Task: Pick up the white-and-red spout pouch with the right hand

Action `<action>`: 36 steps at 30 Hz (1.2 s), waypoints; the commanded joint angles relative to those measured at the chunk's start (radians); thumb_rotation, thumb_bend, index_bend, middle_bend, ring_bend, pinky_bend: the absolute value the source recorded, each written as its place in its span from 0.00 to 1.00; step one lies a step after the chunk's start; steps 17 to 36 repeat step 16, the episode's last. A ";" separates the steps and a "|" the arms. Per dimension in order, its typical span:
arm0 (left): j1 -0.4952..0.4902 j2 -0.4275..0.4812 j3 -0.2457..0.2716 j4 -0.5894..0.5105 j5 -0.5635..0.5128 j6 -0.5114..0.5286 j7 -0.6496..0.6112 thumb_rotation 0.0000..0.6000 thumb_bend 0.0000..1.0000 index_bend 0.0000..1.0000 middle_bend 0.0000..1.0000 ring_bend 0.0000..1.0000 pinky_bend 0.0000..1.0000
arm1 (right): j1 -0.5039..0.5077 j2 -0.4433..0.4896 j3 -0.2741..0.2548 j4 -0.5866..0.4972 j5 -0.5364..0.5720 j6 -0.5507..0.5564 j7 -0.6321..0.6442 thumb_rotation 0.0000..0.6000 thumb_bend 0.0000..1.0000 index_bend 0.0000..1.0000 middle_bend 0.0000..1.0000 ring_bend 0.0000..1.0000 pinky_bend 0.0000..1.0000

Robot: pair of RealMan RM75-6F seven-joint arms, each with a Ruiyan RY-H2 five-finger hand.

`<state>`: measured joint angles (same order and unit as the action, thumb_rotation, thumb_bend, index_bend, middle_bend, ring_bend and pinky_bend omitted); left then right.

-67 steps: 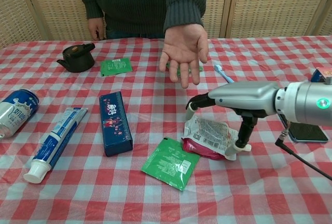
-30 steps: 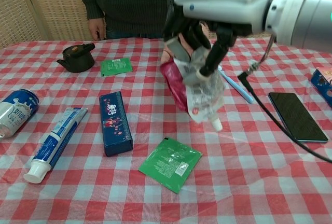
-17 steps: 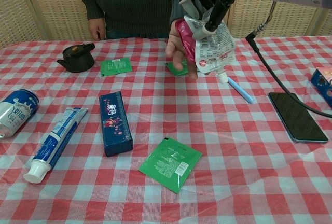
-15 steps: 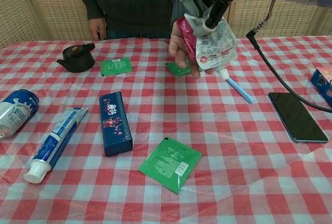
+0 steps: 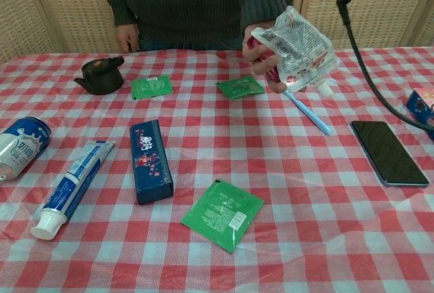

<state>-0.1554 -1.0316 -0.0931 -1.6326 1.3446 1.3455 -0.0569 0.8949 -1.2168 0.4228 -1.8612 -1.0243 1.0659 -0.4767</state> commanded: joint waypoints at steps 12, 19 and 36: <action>0.036 0.022 0.027 -0.027 0.084 0.076 -0.040 1.00 0.00 0.00 0.00 0.00 0.00 | -0.398 0.151 -0.245 0.065 -0.376 0.290 0.335 1.00 0.00 0.03 0.00 0.01 0.07; 0.047 0.025 0.037 -0.034 0.114 0.100 -0.042 1.00 0.00 0.00 0.00 0.00 0.00 | -0.488 0.085 -0.326 0.205 -0.454 0.374 0.416 1.00 0.00 0.05 0.00 0.01 0.06; 0.047 0.025 0.037 -0.034 0.114 0.100 -0.042 1.00 0.00 0.00 0.00 0.00 0.00 | -0.488 0.085 -0.326 0.205 -0.454 0.374 0.416 1.00 0.00 0.05 0.00 0.01 0.06</action>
